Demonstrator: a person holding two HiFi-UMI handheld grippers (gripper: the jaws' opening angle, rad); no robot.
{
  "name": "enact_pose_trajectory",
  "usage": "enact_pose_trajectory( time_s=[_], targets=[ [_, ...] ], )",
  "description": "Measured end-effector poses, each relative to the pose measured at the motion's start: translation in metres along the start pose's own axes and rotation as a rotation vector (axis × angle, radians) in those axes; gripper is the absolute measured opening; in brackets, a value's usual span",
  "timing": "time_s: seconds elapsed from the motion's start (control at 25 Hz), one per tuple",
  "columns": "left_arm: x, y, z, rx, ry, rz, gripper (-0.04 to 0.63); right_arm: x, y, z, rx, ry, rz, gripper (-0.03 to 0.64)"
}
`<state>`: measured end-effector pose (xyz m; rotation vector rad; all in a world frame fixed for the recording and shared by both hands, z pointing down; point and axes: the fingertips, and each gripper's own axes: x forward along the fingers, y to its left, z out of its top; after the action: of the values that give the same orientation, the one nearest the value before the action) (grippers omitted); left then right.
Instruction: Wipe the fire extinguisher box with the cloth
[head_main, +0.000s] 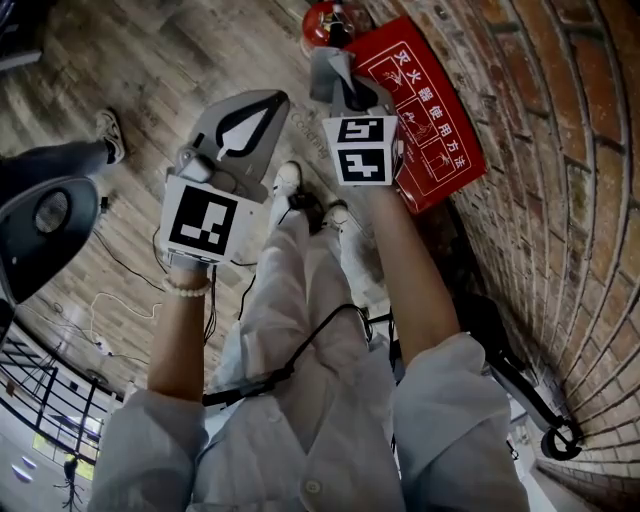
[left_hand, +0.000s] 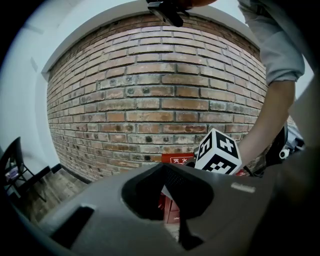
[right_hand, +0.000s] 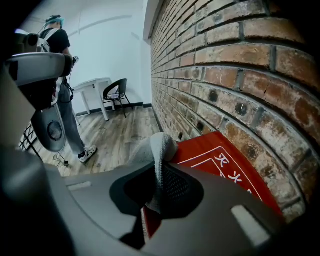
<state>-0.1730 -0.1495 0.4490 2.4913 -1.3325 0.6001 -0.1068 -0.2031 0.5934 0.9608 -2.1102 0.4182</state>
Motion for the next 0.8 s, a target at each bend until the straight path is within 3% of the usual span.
enact_pose_trajectory(
  time_s=[0.8],
  targets=[
    [0.010, -0.030, 0.010, 0.026, -0.001, -0.030, -0.003, -0.017, -0.014, -0.022, 0.047, -0.004, -0.013, 0.026]
  ],
)
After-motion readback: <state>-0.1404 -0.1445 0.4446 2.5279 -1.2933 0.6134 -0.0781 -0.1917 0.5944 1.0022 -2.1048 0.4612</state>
